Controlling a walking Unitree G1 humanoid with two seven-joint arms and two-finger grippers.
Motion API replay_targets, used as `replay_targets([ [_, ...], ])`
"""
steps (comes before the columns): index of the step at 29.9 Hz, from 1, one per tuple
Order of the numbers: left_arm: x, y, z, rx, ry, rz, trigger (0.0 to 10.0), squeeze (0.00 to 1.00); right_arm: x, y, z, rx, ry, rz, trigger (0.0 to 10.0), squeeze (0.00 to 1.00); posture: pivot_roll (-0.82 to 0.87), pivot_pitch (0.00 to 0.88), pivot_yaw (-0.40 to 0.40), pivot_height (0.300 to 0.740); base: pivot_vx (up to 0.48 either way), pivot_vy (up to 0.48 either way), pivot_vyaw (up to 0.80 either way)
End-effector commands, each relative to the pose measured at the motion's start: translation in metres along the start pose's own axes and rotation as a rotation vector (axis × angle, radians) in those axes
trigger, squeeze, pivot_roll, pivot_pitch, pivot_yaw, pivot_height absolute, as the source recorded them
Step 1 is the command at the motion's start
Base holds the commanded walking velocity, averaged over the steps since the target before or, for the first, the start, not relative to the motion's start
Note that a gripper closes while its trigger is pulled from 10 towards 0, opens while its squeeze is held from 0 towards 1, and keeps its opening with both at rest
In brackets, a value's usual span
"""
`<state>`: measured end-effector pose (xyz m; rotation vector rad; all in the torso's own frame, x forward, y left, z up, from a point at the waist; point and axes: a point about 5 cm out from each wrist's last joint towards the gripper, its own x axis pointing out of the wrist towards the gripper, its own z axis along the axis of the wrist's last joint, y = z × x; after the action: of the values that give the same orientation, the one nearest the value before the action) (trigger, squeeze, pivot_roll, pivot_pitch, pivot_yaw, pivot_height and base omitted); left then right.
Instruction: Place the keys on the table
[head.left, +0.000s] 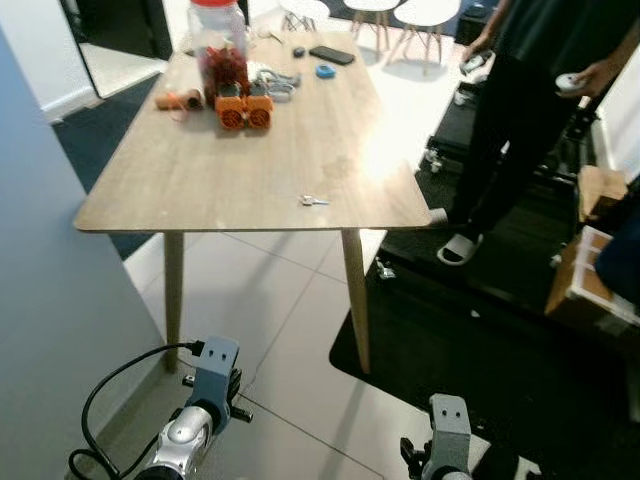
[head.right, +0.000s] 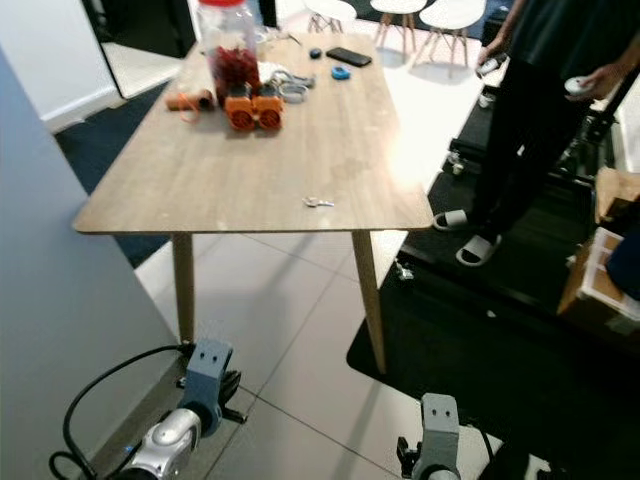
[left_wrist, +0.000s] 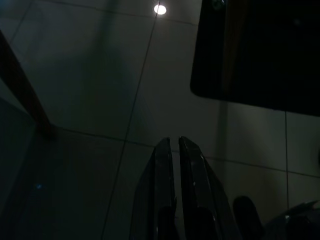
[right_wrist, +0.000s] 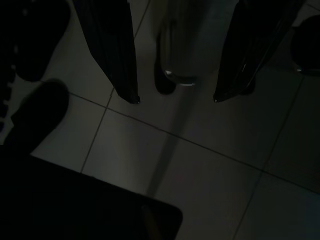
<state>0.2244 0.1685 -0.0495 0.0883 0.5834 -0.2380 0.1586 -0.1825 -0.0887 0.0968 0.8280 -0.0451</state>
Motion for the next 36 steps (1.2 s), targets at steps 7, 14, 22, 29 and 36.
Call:
replay_targets([
  [7,-0.0022,0.0002,-0.0058,-0.014,0.023,0.006,10.0,0.00,-0.0003,0.0027,-0.0021,-0.022,0.012,0.025,10.0,0.00,0.10,0.034,-0.022,0.740,0.000,0.000,0.40],
  [14,-0.0024,-0.0003,-0.0064,-0.014,0.024,0.006,10.0,0.00,0.0002,0.0043,-0.0012,-0.034,0.011,0.032,10.0,0.00,0.09,0.035,-0.022,0.740,0.000,0.000,0.80],
  [22,-0.0024,-0.0008,-0.0066,-0.013,0.023,0.006,10.0,0.00,-0.0001,0.0029,-0.0018,-0.041,0.015,0.030,10.0,0.00,0.09,0.037,-0.023,0.740,0.000,0.000,0.80],
  [29,-0.0026,-0.0009,-0.0069,-0.012,0.024,0.007,10.0,0.00,-0.0004,0.0024,-0.0024,-0.043,0.018,0.030,10.0,0.00,0.09,0.038,-0.024,0.740,0.000,0.000,0.80],
  [36,-0.0027,-0.0007,-0.0071,-0.012,0.025,0.009,10.0,0.00,0.0001,0.0038,-0.0013,-0.047,0.013,0.033,10.0,0.00,0.09,0.037,-0.025,0.740,0.000,0.000,0.80],
])
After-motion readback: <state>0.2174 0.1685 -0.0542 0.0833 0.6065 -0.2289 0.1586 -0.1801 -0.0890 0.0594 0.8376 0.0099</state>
